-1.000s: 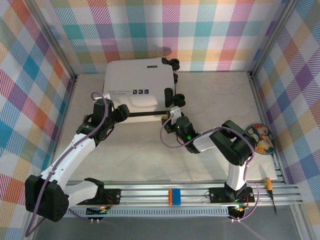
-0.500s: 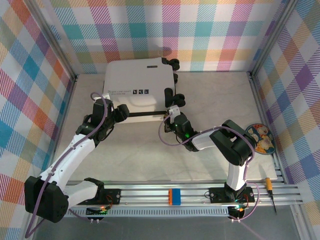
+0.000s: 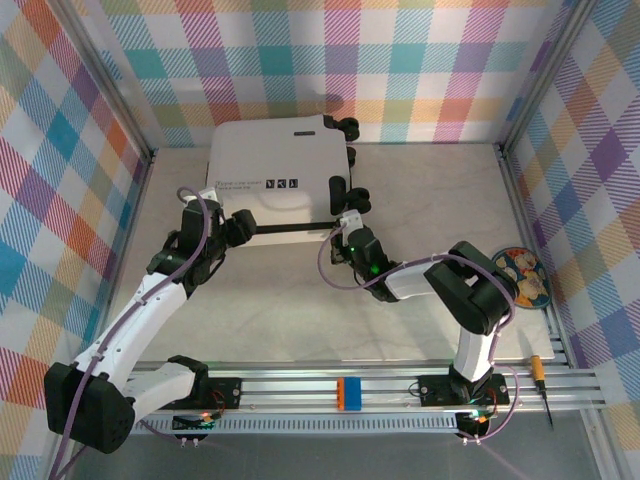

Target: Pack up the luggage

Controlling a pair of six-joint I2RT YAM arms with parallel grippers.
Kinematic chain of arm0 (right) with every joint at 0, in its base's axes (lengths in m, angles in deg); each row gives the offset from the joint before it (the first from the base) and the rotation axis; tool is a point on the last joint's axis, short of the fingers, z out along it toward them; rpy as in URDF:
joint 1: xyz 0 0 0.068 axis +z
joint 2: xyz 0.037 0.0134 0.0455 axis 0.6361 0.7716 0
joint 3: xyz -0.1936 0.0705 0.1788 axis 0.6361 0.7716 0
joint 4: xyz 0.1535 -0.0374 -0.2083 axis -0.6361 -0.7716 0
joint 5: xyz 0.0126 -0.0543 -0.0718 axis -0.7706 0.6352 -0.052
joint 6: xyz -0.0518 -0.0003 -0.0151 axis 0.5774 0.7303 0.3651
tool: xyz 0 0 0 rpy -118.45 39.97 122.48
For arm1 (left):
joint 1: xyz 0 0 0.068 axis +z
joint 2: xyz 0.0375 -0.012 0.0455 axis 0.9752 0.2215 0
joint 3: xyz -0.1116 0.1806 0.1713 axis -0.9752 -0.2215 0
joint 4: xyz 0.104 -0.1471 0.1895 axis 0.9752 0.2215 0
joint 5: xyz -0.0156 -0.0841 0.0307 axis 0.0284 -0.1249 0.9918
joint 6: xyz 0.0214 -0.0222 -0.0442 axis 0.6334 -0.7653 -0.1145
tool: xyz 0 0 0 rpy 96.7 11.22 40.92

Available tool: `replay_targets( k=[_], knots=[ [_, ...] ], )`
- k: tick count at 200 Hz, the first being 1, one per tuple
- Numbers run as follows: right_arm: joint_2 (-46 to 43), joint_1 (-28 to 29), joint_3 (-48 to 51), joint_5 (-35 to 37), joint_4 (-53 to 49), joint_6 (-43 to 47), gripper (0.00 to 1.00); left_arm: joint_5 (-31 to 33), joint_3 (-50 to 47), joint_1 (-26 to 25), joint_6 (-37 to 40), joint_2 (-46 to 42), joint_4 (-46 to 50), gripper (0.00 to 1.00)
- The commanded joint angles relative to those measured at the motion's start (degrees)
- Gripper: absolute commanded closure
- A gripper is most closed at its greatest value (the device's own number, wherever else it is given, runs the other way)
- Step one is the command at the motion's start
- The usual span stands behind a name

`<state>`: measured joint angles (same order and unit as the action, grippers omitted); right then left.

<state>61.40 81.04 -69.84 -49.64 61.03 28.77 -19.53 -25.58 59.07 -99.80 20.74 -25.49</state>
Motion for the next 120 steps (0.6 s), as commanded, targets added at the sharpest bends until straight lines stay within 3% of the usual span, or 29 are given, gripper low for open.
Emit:
replay_targets(
  k=[1, 65, 76, 120],
  knots=[
    [-1.2, -1.7, -1.7, 6.1, -6.9, -3.1, 1.00, 0.3, -0.7, -0.3, 1.1, -1.1, 0.9, 0.33],
    [-3.1, -3.9, 0.2, 7.1, -9.2, -6.5, 1.00, -11.8, 1.4, -1.8, 4.3, -0.5, -6.3, 0.34],
    [-3.6, -3.6, 1.0, 4.5, -7.8, -4.2, 1.00, -13.6, 1.9, -2.8, 5.0, -0.2, -7.9, 0.34],
    [-3.4, 0.9, -0.7, 6.1, -8.6, 2.0, 1.00, -19.4, 7.7, -6.7, 5.2, 6.4, -16.5, 0.33]
  ],
)
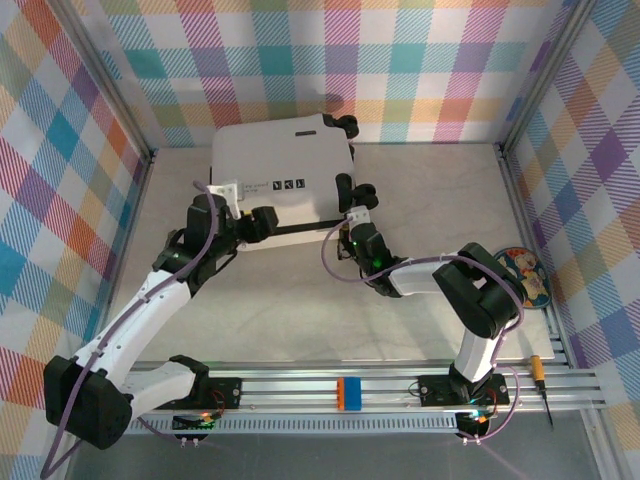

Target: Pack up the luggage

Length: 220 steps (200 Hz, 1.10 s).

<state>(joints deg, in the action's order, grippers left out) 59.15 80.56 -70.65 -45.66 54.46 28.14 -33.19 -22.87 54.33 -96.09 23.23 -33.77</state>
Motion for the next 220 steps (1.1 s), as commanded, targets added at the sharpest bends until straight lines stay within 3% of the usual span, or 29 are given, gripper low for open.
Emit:
replay_targets(
  k=[1, 76, 118, 150, 199, 220],
  knots=[
    [-1.1, 1.4, 0.2, 2.2, -2.0, 2.6, 1.00, -5.9, 5.2, -2.0, 1.5, 4.0, -8.5, 0.33],
    [-1.6, 5.3, 1.8, 3.0, 1.4, 5.6, 1.00, -26.0, 31.7, -8.2, -5.2, 38.6, -25.9, 0.33],
    [-1.6, 5.4, 2.7, 2.0, 2.3, 5.9, 1.00, -30.0, 48.9, -11.8, -9.1, 55.0, -26.4, 0.34],
    [-1.9, 5.4, 3.2, 1.0, 3.0, 6.3, 1.00, -24.0, 54.3, -14.9, -2.8, 58.2, -16.5, 0.35],
    [-2.3, 5.0, 4.6, 0.7, 4.6, 6.3, 1.00, 3.2, 65.6, -19.3, 5.0, 60.3, 15.1, 0.37],
    [-3.0, 4.0, 5.7, 0.4, 5.5, 6.1, 1.00, 9.5, 66.8, -19.3, 5.5, 61.6, 22.4, 0.38]
  ],
)
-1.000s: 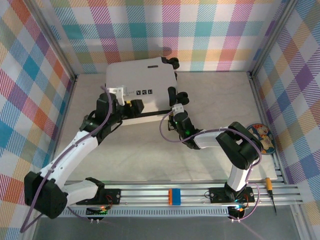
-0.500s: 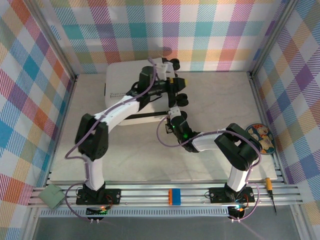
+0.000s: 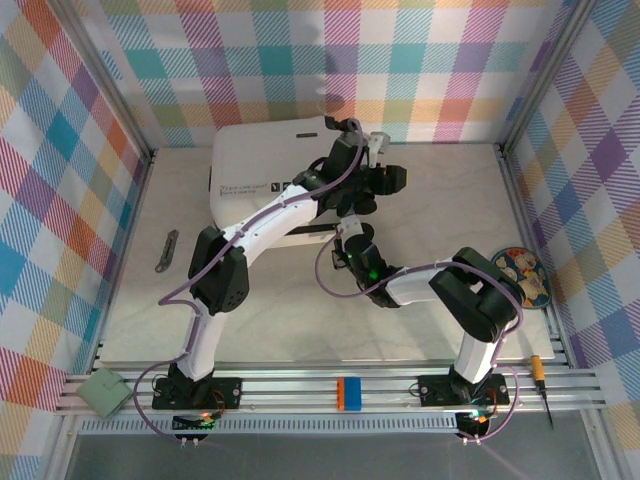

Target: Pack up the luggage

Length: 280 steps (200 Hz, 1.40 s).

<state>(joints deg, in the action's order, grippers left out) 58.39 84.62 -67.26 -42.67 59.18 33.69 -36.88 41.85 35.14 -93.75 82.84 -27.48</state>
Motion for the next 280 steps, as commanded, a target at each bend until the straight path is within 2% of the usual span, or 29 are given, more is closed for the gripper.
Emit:
replay_targets(
  k=[1, 29, 52, 75, 89, 123, 130, 180, 218, 243, 257, 280],
  knots=[
    [-2.3, -0.1, 2.4, -2.6, 0.8, 0.6, 1.00, 13.3, 2.0, -0.1, 3.2, 2.0, 16.3, 0.38],
    [-3.0, -2.0, 3.6, -9.7, 3.4, 5.1, 1.00, 15.9, 2.2, 0.4, 5.2, 3.7, 21.0, 0.38],
    [-3.8, -2.7, 3.0, -13.1, 1.1, 9.8, 1.00, 15.7, 2.4, 1.9, 5.7, 5.4, 24.1, 0.41],
    [-5.2, -3.4, 3.6, -18.8, 0.5, 13.7, 1.00, 15.3, 0.3, 3.2, 6.3, 5.1, 26.6, 0.43],
    [-5.9, -3.5, 3.7, -19.7, -0.4, 14.9, 1.00, 15.5, -3.1, 3.8, 6.7, 3.1, 26.9, 0.44],
    [-6.6, -3.6, 3.8, -14.3, -1.5, 12.8, 1.00, 14.6, -13.5, 5.3, 6.0, -4.1, 24.1, 0.44],
    [-6.5, -3.6, 3.9, -12.4, -1.4, 10.1, 1.00, 14.7, -15.0, 5.6, 5.9, -5.1, 23.6, 0.44],
    [-5.2, -4.0, 1.9, 0.1, -4.5, 0.9, 1.00, 15.4, -20.9, 6.9, 5.6, -8.5, 22.6, 0.44],
    [-4.6, -4.6, 1.7, -0.9, -3.8, 0.3, 1.00, 14.4, -25.0, 8.1, 5.0, -10.5, 21.1, 0.45],
    [-3.6, -6.0, 4.2, -12.6, 5.8, 7.4, 1.00, 13.8, -28.2, 8.3, 4.8, -12.4, 20.0, 0.45],
    [-3.3, -7.6, 2.9, -12.6, 4.4, 8.4, 1.00, 14.1, -29.5, 8.7, 4.9, -13.1, 19.7, 0.45],
    [-4.3, -11.8, 2.2, -10.2, 1.2, 2.6, 1.00, 14.2, -30.8, 9.5, 4.9, -13.5, 19.7, 0.46]
  ],
)
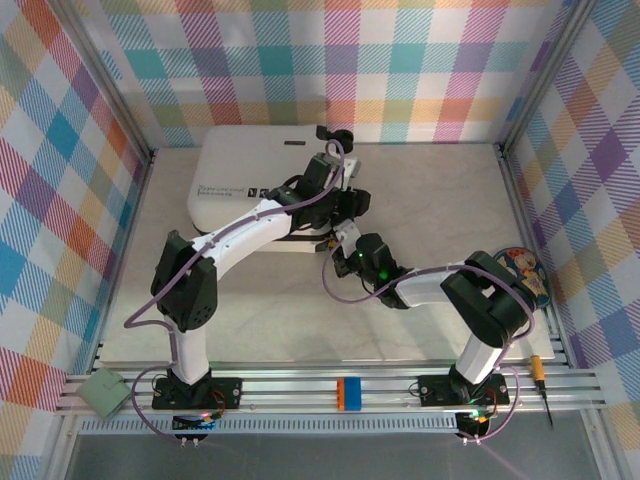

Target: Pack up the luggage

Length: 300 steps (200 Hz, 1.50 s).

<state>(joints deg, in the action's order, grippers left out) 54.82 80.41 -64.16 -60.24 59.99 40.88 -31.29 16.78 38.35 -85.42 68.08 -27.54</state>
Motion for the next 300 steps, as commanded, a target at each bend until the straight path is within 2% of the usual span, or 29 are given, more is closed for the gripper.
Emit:
replay_targets(
  k=[1, 27, 47, 79, 116, 131, 156, 245, 300],
  knots=[
    [-0.8, -7.6, -0.9, 7.3, 0.5, -4.6, 1.00, 8.5, -5.8, 6.3, -3.5, 1.2, 19.8, 0.46],
    [-2.0, -7.6, 0.0, 4.2, 0.6, -3.8, 1.00, 9.1, -8.2, 6.9, -3.2, 0.0, 19.7, 0.46],
    [-2.9, -7.4, 3.0, -3.7, 5.6, 0.4, 1.00, 8.9, -10.3, 7.4, -3.2, -1.2, 19.5, 0.46],
    [-3.2, -8.9, 0.4, -3.7, 1.7, 2.0, 1.00, 7.9, -12.6, 7.4, -3.7, -2.8, 19.0, 0.47],
    [-2.8, -9.3, -1.4, -8.5, 1.6, 3.4, 1.00, 7.6, -14.7, 7.4, -4.2, -4.9, 18.5, 0.47],
    [-2.7, -9.3, -0.7, -12.7, 3.1, 5.6, 1.00, 6.9, -15.8, 7.4, -4.2, -6.3, 18.6, 0.47],
    [-1.6, -9.8, -3.1, -6.8, -0.6, 6.1, 1.00, 7.5, -18.2, 7.4, -4.4, -8.7, 18.9, 0.47],
    [1.4, -11.7, -11.9, -1.3, -9.6, -0.2, 1.00, 5.5, -26.1, 7.3, -6.7, -14.7, 17.0, 0.48],
    [2.4, -13.7, -16.2, -1.3, -12.5, -3.4, 1.00, 5.2, -30.9, 7.3, -8.2, -19.1, 15.8, 0.49]
  ],
)
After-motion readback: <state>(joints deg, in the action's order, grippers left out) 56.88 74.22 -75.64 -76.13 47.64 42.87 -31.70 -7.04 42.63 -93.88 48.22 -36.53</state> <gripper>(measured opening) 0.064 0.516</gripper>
